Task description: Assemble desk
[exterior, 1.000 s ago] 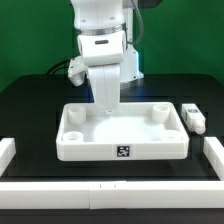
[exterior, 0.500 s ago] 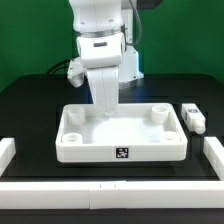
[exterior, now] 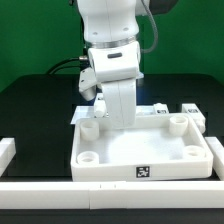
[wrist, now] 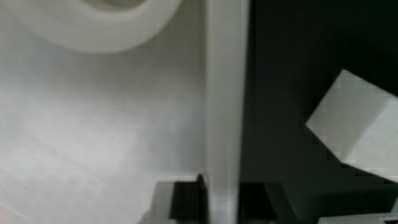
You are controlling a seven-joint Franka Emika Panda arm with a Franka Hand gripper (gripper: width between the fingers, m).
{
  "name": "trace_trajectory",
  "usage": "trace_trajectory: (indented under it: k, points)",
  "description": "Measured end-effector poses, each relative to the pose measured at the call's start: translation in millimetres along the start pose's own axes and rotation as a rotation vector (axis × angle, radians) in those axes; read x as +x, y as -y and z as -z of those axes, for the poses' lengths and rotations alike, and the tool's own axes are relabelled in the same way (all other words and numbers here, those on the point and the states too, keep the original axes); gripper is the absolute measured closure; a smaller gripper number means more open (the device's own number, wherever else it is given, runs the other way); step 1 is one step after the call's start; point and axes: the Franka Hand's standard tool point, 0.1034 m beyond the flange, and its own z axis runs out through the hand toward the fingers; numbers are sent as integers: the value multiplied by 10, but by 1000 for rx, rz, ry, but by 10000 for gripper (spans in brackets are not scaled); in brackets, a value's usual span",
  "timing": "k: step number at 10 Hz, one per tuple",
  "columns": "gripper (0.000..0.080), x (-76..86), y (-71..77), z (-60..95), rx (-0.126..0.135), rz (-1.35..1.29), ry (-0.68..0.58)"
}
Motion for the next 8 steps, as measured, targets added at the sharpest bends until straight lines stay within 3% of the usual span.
trace_trajectory:
  k: [3,4,8]
  points:
    - [742,1,12,-29,5,-1,-2]
    - [742,32,9,-101,14,-1,-10]
    - [742,219,-163,-278,5,-8,-43]
